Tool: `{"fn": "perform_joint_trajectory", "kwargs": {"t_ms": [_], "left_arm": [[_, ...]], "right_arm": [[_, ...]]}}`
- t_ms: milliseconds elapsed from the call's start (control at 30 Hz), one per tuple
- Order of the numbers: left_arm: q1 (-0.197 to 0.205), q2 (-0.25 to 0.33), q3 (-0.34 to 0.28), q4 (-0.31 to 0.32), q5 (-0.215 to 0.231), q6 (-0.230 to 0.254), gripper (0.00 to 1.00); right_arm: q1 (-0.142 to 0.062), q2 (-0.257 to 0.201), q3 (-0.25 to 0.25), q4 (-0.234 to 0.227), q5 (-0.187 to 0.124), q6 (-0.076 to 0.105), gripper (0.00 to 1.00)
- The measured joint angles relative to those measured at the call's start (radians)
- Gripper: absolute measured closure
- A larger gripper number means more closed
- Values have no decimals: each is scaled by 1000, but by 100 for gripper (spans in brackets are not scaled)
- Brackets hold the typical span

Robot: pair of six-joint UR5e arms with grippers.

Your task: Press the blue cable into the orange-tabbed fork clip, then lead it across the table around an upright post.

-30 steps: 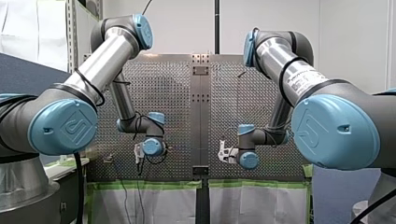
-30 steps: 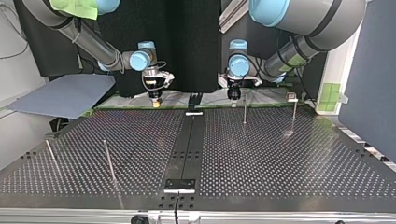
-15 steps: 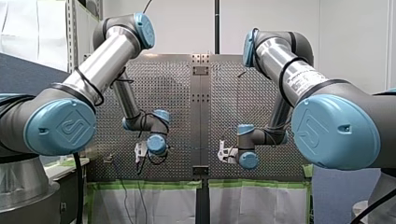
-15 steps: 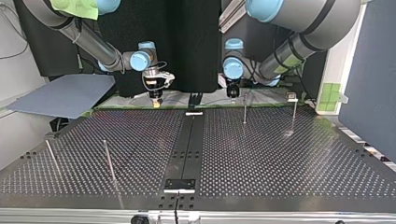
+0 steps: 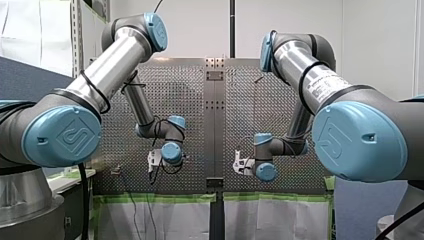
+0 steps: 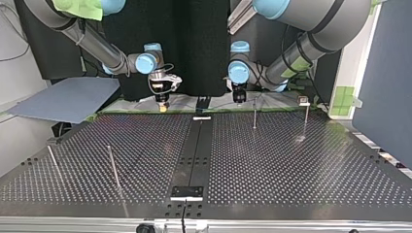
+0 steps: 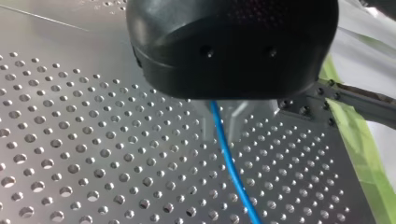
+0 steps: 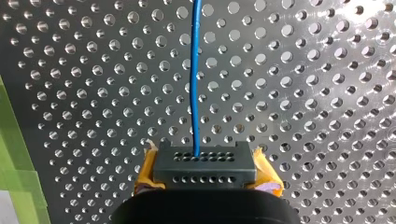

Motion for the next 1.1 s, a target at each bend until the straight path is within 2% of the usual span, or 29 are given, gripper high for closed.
{"fn": "perform_joint_trajectory", "kwargs": {"t_ms": [433,533,700,867,1100], "left_arm": [[2,0,0,10,15,-13,99],[1,7,0,20,40,-30,99],[-4,47,0,41,90,-68,99],[-9,99,0,48,128,-119,99],[-9,158,0,51,156,-181,99]], "right_arm": [[0,0,-15,11,0,-3,100],[2,-4,-42,34,6,-12,100],[9,-32,-96,88,17,-48,100],[18,-80,-124,140,18,-50,100],[33,-156,-129,216,15,-51,100]]}}
